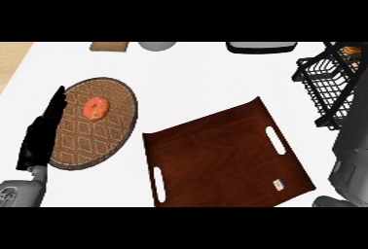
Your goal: Pick the croissant from the tray and place it in the tiered basket
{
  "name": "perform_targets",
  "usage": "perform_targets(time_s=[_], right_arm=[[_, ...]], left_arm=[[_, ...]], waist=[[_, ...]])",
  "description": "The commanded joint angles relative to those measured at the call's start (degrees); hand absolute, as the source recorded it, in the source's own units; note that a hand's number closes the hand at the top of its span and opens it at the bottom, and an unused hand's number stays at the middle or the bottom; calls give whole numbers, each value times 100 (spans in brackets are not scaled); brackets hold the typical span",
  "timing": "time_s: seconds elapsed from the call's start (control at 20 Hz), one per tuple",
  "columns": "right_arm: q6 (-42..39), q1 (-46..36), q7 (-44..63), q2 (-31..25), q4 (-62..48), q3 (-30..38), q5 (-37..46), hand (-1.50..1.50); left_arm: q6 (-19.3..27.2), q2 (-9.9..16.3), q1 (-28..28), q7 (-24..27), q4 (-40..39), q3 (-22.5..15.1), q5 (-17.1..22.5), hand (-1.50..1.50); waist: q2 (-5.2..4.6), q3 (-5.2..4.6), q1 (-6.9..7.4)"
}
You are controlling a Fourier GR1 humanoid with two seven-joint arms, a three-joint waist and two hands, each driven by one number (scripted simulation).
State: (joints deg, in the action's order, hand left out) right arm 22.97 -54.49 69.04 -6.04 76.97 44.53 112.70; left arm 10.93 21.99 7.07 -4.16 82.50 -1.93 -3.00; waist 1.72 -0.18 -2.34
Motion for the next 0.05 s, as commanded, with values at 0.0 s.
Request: perform_targets(time_s=[0.0], right_arm=[[-451,297,812,574,1428,-326,104,-150]], left_arm=[[87,-130,-141,60,76,-129,-115,0]], waist=[[8,3,11]])
